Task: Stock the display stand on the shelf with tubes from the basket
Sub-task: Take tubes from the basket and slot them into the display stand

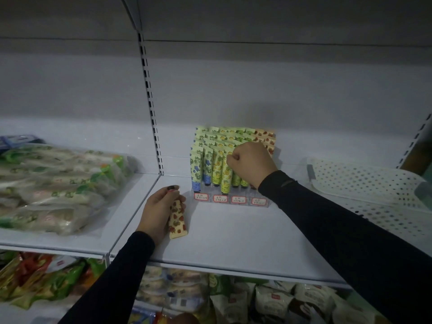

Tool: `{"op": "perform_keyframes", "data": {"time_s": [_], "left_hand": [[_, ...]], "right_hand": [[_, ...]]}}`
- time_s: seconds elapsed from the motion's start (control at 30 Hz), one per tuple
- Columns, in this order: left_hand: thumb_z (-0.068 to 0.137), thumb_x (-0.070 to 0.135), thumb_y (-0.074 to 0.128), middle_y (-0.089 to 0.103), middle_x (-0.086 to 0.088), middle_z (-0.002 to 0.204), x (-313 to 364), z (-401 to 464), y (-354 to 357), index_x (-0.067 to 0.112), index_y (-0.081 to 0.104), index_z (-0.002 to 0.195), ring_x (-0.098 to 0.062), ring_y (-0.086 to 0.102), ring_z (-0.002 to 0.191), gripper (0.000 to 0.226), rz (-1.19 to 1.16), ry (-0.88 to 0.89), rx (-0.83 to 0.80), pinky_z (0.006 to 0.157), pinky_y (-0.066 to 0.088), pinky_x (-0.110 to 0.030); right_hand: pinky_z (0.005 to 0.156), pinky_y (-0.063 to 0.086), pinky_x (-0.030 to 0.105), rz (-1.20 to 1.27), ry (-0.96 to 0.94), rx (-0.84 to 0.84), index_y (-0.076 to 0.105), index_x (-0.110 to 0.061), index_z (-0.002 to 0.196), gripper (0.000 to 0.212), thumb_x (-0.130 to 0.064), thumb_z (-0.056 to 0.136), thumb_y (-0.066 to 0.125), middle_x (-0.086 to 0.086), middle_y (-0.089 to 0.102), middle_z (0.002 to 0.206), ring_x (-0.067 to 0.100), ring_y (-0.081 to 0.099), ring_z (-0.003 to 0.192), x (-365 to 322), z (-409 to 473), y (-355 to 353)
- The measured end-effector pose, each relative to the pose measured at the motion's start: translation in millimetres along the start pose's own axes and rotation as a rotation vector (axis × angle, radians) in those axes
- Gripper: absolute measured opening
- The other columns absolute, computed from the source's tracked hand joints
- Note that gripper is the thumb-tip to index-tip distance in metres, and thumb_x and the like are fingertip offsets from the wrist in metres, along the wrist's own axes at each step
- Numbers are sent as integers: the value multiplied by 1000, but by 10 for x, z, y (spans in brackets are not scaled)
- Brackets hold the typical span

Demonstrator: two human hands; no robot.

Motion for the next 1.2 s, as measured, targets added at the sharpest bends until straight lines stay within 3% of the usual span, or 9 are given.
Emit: {"op": "perform_keyframes", "data": {"time_s": [0.6,0.83,1.2], "left_hand": [[96,11,55,71,-10,80,-32,21,-37,6,66,111,-22,63,70,19,37,7,4,72,50,-36],[97,8,54,70,-9,77,-7,-7,3,5,65,108,-19,63,64,16,21,9,2,66,51,-33],[97,9,55,70,-11,79,-4,-26,-3,6,66,108,-20,63,67,16,32,12,7,69,51,-34]], "right_hand": [[85,53,38,-47,-5,-83,41,-9,49,49,-20,97,50,2,35,46,16,34,42,3,36,45],[83,54,37,-47,9,-94,45,-8,54,46,-23,97,50,3,36,47,16,34,43,15,44,65],[71,52,30,-50,12,-106,47,-8,54,48,-26,98,49,3,37,47,16,35,43,1,38,67]]}}
Point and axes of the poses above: each hand's wrist, its own z-axis towards the middle knuckle, its own y-axis out of the palm, x = y × z, the point moved 8 cm from there along z, towards the middle knuckle
